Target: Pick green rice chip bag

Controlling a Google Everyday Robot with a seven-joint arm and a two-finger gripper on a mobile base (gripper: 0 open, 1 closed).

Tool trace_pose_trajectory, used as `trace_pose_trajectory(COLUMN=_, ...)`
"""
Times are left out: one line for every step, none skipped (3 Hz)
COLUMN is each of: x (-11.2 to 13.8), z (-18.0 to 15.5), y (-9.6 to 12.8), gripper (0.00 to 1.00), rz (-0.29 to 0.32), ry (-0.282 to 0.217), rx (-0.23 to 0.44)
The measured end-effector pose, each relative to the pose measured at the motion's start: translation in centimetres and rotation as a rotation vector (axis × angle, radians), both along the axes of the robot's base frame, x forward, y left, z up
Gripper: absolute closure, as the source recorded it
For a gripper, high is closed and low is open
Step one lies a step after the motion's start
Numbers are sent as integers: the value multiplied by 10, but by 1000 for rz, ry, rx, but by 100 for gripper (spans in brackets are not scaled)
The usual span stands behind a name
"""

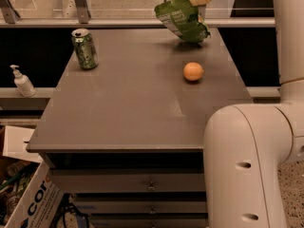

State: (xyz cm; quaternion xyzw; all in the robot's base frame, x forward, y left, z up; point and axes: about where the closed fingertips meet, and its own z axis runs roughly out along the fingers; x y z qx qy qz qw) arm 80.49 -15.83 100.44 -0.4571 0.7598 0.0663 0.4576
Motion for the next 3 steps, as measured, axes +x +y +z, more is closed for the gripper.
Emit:
trace_pose_trajectory(x=-12, z=19, y=3, gripper=100, rz=17, ry=-13, rx=27)
trace_pose_trajectory(x=-23, z=37, y=10, gripper=100, rz=44, ry=-25, rx=66)
trace_pose_trajectory(x=-35, z=59, y=26, gripper=100, rz=95, ry=-46, rx=121)
